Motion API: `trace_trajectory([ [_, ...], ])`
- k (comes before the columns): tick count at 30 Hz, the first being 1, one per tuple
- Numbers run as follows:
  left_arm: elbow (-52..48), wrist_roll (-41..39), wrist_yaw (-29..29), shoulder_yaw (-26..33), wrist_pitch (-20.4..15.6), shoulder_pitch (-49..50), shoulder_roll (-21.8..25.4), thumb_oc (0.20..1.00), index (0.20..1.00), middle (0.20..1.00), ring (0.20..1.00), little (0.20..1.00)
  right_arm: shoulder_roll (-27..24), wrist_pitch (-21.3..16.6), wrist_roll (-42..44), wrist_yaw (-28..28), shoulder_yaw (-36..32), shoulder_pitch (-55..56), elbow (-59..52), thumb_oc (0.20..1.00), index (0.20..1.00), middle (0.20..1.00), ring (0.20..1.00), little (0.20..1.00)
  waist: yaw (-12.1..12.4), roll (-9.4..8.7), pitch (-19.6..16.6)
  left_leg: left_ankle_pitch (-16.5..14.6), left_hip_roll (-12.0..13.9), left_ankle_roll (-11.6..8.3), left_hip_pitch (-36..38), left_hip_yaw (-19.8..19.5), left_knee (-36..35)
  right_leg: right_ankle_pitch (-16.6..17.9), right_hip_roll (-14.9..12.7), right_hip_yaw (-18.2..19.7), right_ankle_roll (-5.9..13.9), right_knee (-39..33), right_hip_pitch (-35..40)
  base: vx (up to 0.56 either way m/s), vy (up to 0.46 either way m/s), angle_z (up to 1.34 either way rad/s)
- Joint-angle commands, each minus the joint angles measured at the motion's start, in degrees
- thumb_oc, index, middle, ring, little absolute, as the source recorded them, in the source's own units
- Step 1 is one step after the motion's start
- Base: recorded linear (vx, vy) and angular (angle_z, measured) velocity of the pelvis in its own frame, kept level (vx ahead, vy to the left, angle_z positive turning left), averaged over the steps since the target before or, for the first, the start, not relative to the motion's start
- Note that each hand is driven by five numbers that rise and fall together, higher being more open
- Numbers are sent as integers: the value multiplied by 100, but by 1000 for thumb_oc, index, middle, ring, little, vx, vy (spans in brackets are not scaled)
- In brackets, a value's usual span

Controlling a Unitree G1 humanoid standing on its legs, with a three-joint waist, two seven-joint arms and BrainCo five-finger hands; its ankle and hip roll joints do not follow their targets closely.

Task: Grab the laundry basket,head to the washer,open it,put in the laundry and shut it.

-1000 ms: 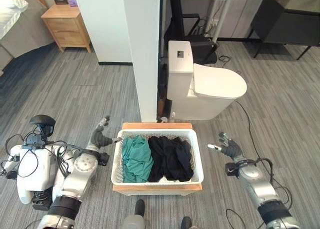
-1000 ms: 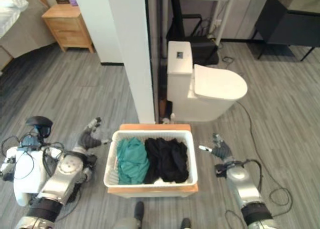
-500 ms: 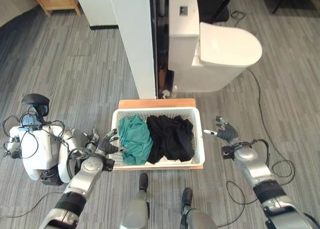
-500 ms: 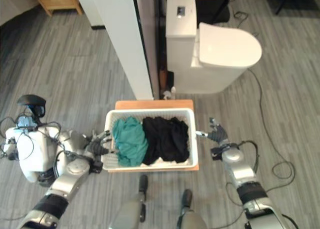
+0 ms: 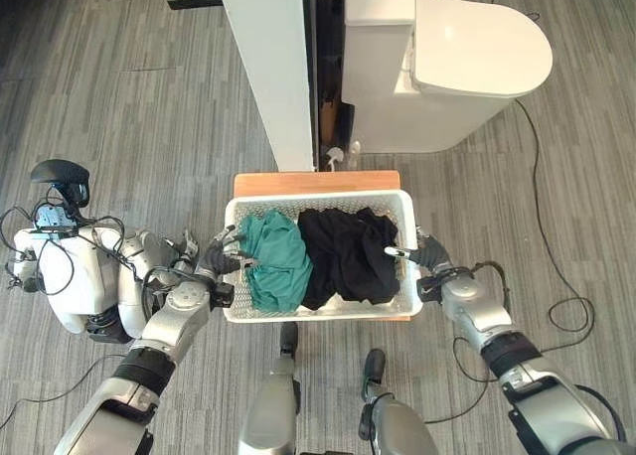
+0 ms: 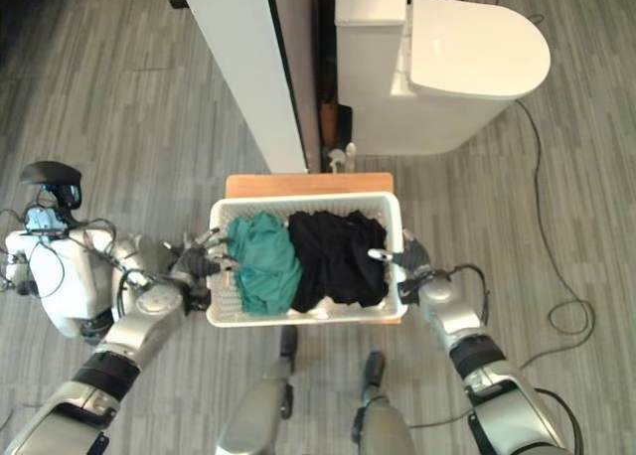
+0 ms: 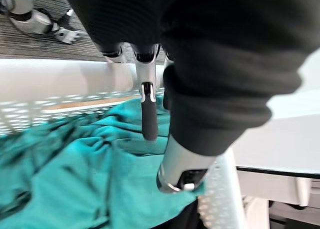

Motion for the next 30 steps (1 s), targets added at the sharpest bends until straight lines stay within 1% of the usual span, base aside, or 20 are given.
trace_trajectory([
  [1, -186, 331, 167, 303, -402, -120, 75, 1000, 1000, 1000, 1000, 1000, -135, -280, 13, 31, -132, 148, -362, 1000, 1000, 1000, 1000, 1000, 38, 14, -284, -183, 216, -30, -9, 147, 146, 207, -350, 128, 105, 418, -642, 31, -16, 4],
  [5, -394, 552, 180, 652, -402, -32, 179, 1000, 1000, 1000, 1000, 1000, -132, -311, -84, 57, -330, 370, -356, 1000, 1000, 1000, 1000, 1000, 70, 16, -317, -215, 205, -31, 9, 113, 152, 176, -358, 109, 111, 444, -614, 27, -17, 5],
  [8, -257, 706, 162, 772, -315, -13, 208, 1000, 1000, 1000, 1000, 1000, -83, -311, -59, 86, -444, 463, -390, 1000, 1000, 1000, 1000, 1000, 77, -6, -327, -249, 213, -28, 7, 111, 191, 160, -364, 113, 114, 476, -621, 0, 0, 0],
  [13, 30, 840, 55, 679, -202, -98, 203, 1000, 1000, 1000, 1000, 1000, -108, -307, -60, 99, -504, 477, -519, 1000, 1000, 1000, 1000, 1000, 67, -44, -300, -278, 224, -23, -53, 109, 275, 163, -359, 142, 113, 512, -688, 0, 0, 0],
  [16, 199, 766, -4, 537, -185, -109, 140, 1000, 1000, 1000, 1000, 1000, -138, -300, -69, 114, -488, 463, -535, 1000, 1000, 1000, 1000, 1000, 53, -55, -276, -288, 226, -19, -89, 117, 317, 173, -354, 164, 111, 519, -720, 0, 0, 0],
  [17, 357, 599, -75, 337, -166, -103, 36, 1000, 1000, 1000, 1000, 1000, -161, -302, -45, 103, -449, 405, -527, 1000, 1000, 1000, 1000, 1000, 36, -60, -255, -292, 236, -16, -112, 133, 347, 176, -354, 177, 103, 535, -740, 0, 0, 0],
  [20, 641, 274, -59, 34, -170, -131, -133, 1000, 1000, 1000, 1000, 1000, -230, -292, 17, 71, -327, 270, -533, 1000, 1000, 1000, 1000, 1000, -12, -72, -220, -282, 255, -12, -150, 155, 380, 182, -346, 213, 91, 560, -779, 0, 0, 0],
  [22, 736, 175, -32, -35, -205, -166, -195, 1000, 1000, 1000, 1000, 1000, -232, -300, 64, 55, -300, 250, -546, 1000, 1000, 1000, 1000, 1000, -27, -72, -205, -283, 256, -13, -154, 163, 386, 181, -342, 219, 89, 569, -789, 0, 0, 0],
  [25, 907, -327, -9, -310, -262, -263, -369, 1000, 1000, 1000, 1000, 1000, -201, -314, 344, 18, -178, 167, -469, 1000, 1000, 1000, 1000, 1000, -71, -64, -172, -279, 258, -14, -158, 175, 392, 189, -334, 239, 89, 582, -819, 0, 0, 0],
  [26, 910, -690, 17, -503, -296, -360, -396, 1000, 1000, 1000, 1000, 1000, -237, -284, 464, -15, -72, 51, -373, 1000, 1000, 1000, 1000, 1000, -93, -53, -144, -273, 256, -18, -164, 182, 391, 194, -332, 253, 95, 590, -833, 0, 0, 0],
  [27, 896, -817, 36, -615, -289, -432, -385, 1000, 1000, 1000, 1000, 1000, -255, -256, 510, -34, -3, -32, -309, 1000, 1000, 1000, 1000, 1000, -102, -49, -135, -270, 256, -19, -167, 185, 389, 198, -331, 259, 97, 593, -842, 0, 0, 0],
  [30, 866, -958, 95, -771, -276, -585, -339, 1000, 1000, 1000, 1000, 1000, -290, -213, 577, -46, 128, -191, -210, 1000, 1000, 1000, 1000, 1000, -111, -47, -98, -267, 262, -25, -170, 189, 402, 210, -333, 260, 99, 599, -855, 0, 0, 0],
])
